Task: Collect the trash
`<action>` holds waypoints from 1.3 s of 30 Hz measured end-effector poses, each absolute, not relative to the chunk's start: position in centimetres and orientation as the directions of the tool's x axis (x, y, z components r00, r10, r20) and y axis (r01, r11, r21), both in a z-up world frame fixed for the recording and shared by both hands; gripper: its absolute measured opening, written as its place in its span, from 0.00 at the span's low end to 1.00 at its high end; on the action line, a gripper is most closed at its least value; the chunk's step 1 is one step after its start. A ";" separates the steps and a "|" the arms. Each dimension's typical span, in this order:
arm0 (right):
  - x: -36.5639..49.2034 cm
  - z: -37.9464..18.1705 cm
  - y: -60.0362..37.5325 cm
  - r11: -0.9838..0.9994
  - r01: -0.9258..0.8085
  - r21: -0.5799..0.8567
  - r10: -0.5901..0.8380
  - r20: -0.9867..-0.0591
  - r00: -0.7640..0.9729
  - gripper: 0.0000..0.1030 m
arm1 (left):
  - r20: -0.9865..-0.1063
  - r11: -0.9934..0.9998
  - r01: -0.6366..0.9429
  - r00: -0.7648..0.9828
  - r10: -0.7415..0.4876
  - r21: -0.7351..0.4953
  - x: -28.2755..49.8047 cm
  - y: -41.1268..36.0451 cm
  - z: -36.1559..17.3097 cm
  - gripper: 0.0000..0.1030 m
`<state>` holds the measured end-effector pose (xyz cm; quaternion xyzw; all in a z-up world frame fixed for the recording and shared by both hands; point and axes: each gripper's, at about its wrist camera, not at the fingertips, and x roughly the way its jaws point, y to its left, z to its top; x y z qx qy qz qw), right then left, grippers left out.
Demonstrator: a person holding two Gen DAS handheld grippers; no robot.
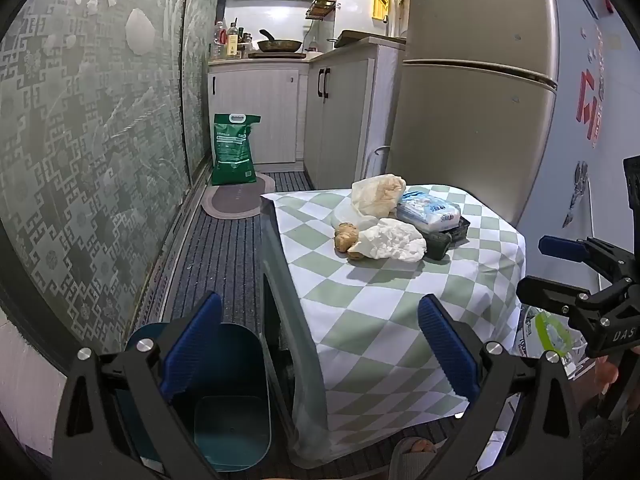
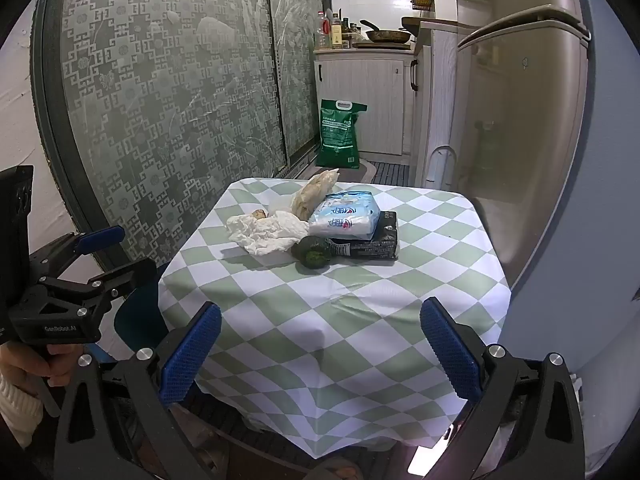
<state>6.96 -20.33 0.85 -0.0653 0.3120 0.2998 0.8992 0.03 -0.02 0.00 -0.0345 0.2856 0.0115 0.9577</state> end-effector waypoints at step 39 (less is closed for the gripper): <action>6.9 1.0 -20.5 0.803 -0.589 0.090 0.518 -0.593 0.616 0.97 | -0.533 0.998 -0.035 0.846 0.000 -0.055 -0.3 0.5 0.5 0.97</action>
